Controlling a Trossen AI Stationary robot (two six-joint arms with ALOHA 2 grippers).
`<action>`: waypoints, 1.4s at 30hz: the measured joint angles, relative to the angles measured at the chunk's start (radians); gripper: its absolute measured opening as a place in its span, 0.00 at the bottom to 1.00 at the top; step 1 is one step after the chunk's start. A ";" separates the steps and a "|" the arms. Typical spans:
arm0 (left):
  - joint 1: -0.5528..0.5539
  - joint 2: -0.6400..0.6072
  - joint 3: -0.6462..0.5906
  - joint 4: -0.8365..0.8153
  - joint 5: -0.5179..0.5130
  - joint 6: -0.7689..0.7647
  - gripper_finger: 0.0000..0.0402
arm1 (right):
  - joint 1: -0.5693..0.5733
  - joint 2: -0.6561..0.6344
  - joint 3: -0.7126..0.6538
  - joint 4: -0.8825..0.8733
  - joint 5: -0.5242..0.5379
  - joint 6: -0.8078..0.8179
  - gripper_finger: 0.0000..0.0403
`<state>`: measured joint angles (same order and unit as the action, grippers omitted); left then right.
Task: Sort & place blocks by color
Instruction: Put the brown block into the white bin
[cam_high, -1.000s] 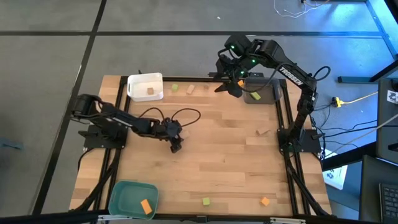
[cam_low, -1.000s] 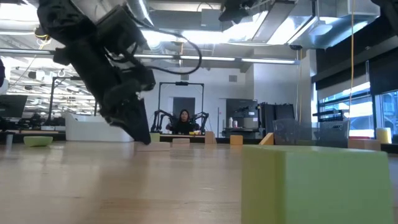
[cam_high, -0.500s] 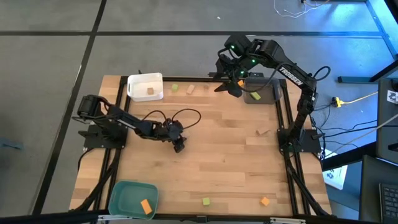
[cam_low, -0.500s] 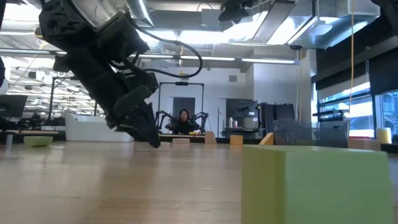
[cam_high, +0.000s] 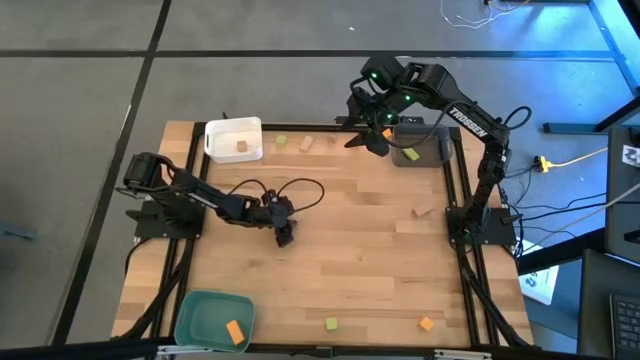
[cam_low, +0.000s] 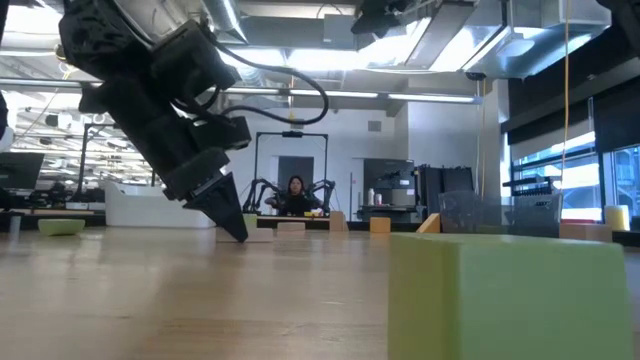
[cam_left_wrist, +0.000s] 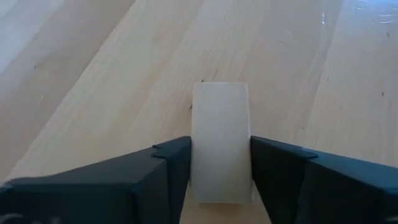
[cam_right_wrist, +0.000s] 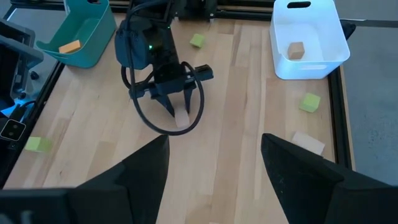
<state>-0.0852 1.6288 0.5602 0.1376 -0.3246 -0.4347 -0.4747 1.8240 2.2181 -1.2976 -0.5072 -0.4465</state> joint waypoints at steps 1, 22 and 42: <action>0.000 -0.001 0.000 0.000 0.006 0.000 0.31 | 0.000 0.000 0.000 0.000 0.000 0.000 0.63; 0.111 -0.370 -0.004 -0.035 -0.137 -0.211 0.28 | 0.000 0.000 0.000 -0.055 0.226 -0.003 0.63; 0.670 -0.719 -0.002 -0.547 -0.347 -0.263 0.28 | 0.001 0.000 0.000 -0.057 0.226 -0.004 0.63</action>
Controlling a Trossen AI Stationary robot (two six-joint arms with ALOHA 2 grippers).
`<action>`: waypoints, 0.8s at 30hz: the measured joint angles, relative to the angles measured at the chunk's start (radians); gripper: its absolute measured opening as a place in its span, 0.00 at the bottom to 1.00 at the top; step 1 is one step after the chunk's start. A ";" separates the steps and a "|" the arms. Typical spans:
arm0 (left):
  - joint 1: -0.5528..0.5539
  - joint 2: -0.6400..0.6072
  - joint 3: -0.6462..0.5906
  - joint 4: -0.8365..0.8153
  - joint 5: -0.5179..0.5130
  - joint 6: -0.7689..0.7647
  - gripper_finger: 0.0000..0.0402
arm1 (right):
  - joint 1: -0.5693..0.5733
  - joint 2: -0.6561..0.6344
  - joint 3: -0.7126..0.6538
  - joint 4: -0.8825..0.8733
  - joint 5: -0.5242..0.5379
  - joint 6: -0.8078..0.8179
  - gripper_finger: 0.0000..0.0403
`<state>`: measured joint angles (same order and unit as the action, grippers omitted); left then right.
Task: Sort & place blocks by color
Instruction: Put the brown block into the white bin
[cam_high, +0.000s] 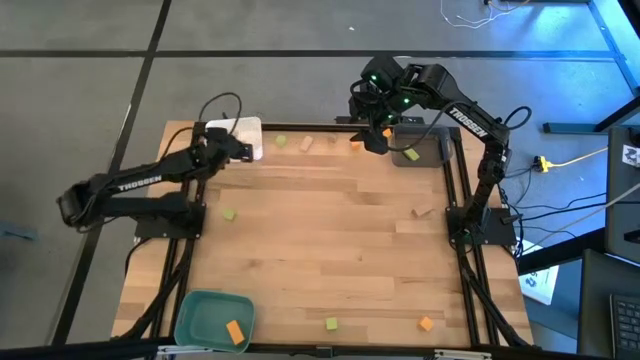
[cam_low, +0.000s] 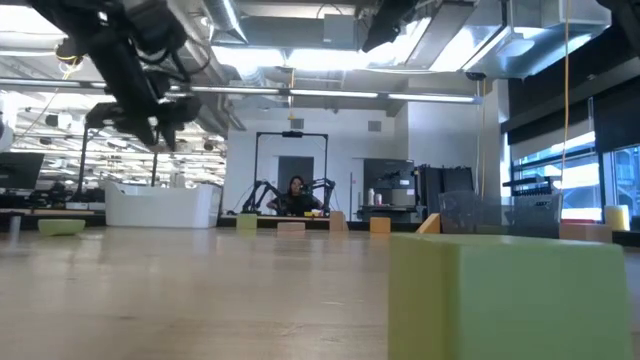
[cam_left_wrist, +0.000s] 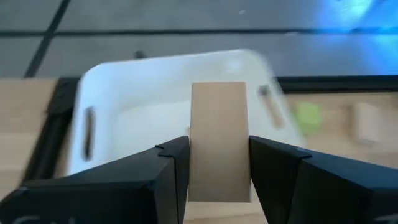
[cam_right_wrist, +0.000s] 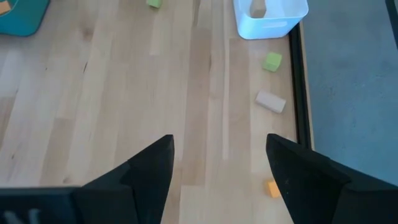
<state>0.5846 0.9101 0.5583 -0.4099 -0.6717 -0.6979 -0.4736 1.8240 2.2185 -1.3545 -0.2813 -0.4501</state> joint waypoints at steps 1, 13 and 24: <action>0.025 0.010 0.000 -0.007 0.012 0.000 0.28 | 0.000 0.000 0.000 0.003 0.000 0.000 0.63; 0.262 0.147 0.000 -0.022 0.173 0.053 0.32 | 0.000 0.000 0.000 0.005 0.000 0.000 0.63; 0.296 0.245 0.000 -0.011 0.185 0.054 0.39 | 0.000 0.000 0.000 0.004 0.000 0.000 0.63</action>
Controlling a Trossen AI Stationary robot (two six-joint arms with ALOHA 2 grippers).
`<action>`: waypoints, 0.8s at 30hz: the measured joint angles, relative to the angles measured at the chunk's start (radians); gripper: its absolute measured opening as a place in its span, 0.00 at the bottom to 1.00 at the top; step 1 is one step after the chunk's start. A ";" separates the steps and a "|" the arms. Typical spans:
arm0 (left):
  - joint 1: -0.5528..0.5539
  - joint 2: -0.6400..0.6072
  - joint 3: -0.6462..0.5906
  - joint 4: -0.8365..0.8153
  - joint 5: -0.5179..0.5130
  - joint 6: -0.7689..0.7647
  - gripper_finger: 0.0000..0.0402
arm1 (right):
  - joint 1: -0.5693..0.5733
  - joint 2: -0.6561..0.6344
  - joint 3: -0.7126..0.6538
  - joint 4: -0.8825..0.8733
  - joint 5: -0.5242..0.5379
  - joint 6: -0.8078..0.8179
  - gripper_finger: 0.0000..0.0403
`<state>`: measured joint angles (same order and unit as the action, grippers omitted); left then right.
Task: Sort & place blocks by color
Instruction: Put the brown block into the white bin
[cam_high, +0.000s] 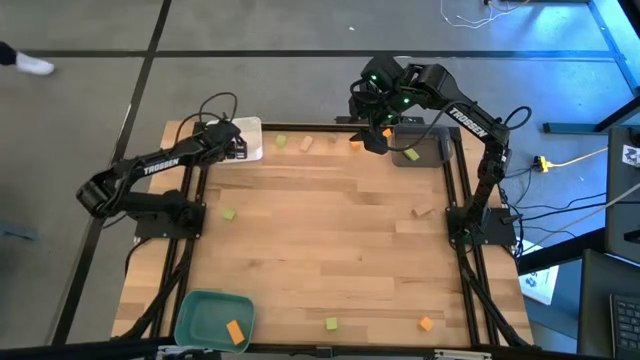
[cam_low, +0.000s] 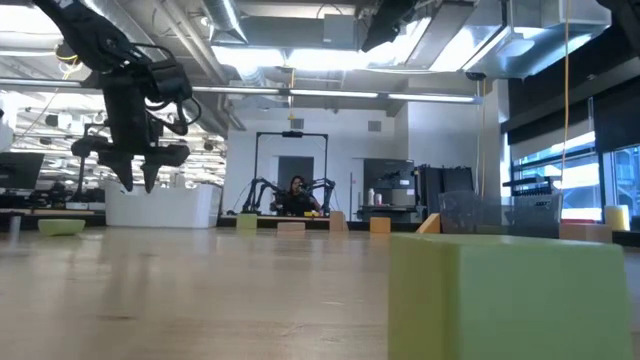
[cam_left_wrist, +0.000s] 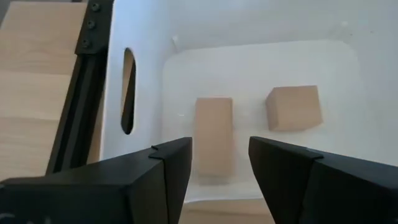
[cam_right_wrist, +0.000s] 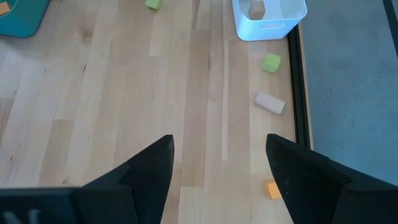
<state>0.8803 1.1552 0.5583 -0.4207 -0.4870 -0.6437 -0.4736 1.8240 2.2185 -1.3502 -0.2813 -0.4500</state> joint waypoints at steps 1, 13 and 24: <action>0.000 -0.001 0.000 0.006 0.002 0.000 0.39 | 0.000 0.000 0.000 0.000 0.000 0.000 0.63; -0.074 -0.220 0.001 -0.113 0.462 0.183 0.39 | 0.000 0.000 0.000 -0.009 0.000 0.000 0.63; -0.309 -0.419 0.001 -0.559 0.653 0.247 0.39 | 0.000 0.000 0.000 -0.001 0.000 -0.002 0.63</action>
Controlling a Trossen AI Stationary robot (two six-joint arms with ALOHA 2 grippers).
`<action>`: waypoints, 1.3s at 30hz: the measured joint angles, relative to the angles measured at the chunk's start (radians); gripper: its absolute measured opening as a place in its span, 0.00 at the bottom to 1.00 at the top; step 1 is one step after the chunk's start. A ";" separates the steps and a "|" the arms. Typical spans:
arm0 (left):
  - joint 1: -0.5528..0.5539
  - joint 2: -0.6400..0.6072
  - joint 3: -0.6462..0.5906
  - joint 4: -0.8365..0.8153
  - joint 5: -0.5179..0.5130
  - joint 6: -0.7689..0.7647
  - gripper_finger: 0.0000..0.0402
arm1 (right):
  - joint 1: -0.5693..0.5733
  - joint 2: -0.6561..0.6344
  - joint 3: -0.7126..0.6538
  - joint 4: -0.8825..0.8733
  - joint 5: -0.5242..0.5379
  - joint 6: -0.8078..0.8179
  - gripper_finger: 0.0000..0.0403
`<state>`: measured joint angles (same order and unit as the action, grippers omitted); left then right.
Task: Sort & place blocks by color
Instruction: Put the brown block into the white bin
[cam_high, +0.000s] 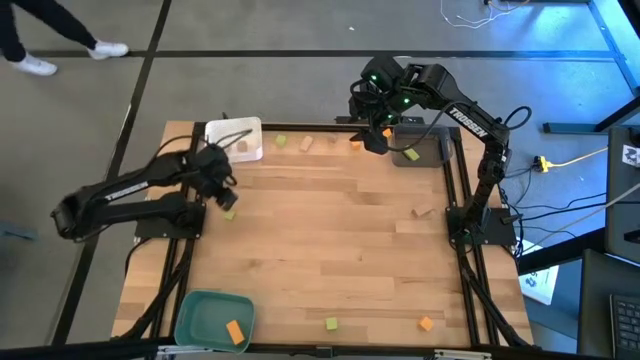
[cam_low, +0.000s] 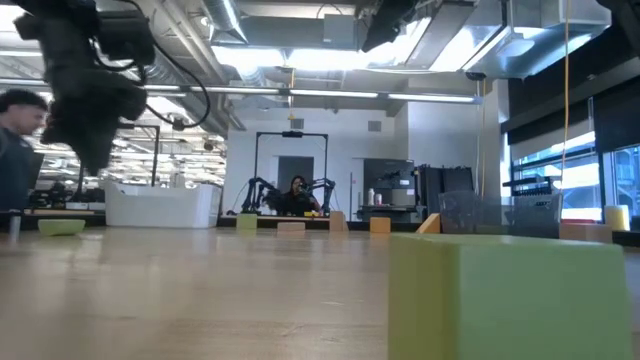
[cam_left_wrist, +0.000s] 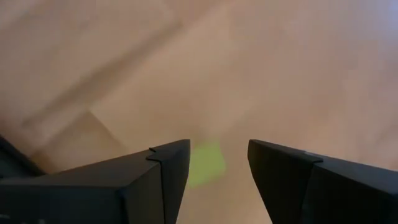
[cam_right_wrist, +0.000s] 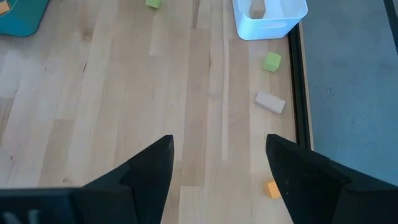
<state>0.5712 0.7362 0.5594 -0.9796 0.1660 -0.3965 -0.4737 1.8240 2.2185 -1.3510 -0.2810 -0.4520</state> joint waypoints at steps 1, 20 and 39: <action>-0.028 -0.013 0.000 -0.029 0.002 0.017 0.39 | 0.000 0.000 0.000 0.003 0.000 0.000 0.63; -0.493 -0.013 0.000 0.024 -0.120 -0.015 0.39 | 0.000 0.000 0.000 0.000 -0.003 -0.054 0.63; -0.590 0.019 0.000 0.147 -0.276 -0.180 0.39 | 0.003 0.000 0.000 0.158 -0.077 0.135 0.63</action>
<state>-0.0189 0.7551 0.5591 -0.8324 -0.1102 -0.5762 -0.4706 1.8240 2.2185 -1.1926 -0.3577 -0.3167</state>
